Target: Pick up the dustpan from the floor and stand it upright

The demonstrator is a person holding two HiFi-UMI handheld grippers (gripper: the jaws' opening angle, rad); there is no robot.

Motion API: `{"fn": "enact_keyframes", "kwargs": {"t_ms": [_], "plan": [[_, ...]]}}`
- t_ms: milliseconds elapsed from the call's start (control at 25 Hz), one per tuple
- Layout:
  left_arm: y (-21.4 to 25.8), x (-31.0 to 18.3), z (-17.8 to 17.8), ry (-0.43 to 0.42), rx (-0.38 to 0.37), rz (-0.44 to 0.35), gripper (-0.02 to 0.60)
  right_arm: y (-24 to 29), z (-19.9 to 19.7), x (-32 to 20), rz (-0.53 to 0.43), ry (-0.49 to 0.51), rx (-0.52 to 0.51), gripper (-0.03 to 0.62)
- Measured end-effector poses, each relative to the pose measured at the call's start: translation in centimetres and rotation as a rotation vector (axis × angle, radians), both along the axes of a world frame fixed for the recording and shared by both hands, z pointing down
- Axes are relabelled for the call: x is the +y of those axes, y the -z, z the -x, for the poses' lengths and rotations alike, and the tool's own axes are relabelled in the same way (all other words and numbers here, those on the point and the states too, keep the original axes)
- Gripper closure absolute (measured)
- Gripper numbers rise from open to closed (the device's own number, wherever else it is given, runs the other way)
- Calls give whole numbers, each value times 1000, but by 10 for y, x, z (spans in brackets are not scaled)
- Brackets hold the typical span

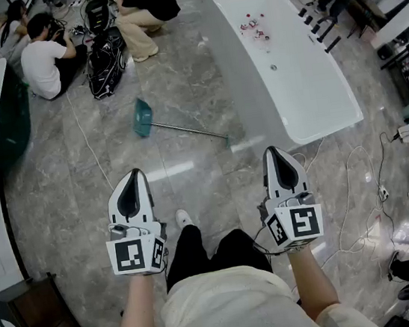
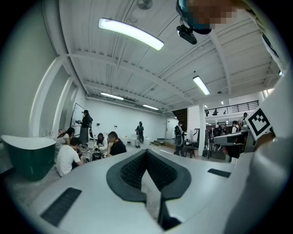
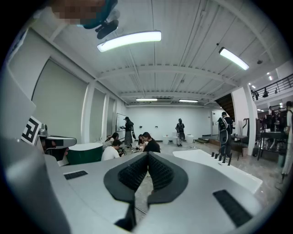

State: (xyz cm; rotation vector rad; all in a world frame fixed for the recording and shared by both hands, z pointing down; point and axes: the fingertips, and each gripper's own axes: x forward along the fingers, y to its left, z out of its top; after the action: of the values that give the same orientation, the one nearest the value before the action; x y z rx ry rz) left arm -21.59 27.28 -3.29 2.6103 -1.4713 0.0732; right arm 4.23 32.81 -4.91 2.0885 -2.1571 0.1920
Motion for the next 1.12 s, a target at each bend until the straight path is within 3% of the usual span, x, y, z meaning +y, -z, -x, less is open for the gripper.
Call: {"fn": "enact_keyframes", "kwargs": {"t_ms": [160, 360, 480, 680, 800, 1000, 1120], "plan": [[-14, -65, -25, -31, 5, 7, 574, -14, -9, -65, 31, 42, 26, 578], [-43, -121, -67, 17, -13, 46, 574, -44, -44, -128, 92, 107, 35, 579], [-71, -148, -88, 74, -39, 67, 574, -75, -63, -173, 125, 170, 12, 579], [-132, -188, -103, 247, -24, 125, 574, -152, -81, -245, 234, 343, 24, 579], [-197, -206, -112, 334, 10, 202, 574, -221, -91, -280, 327, 394, 53, 579], [-355, -224, -134, 443, 118, 402, 574, -382, -98, -309, 477, 435, 93, 579], [-454, -233, -150, 451, 109, 449, 574, -482, -89, -319, 507, 504, 124, 579]]}}
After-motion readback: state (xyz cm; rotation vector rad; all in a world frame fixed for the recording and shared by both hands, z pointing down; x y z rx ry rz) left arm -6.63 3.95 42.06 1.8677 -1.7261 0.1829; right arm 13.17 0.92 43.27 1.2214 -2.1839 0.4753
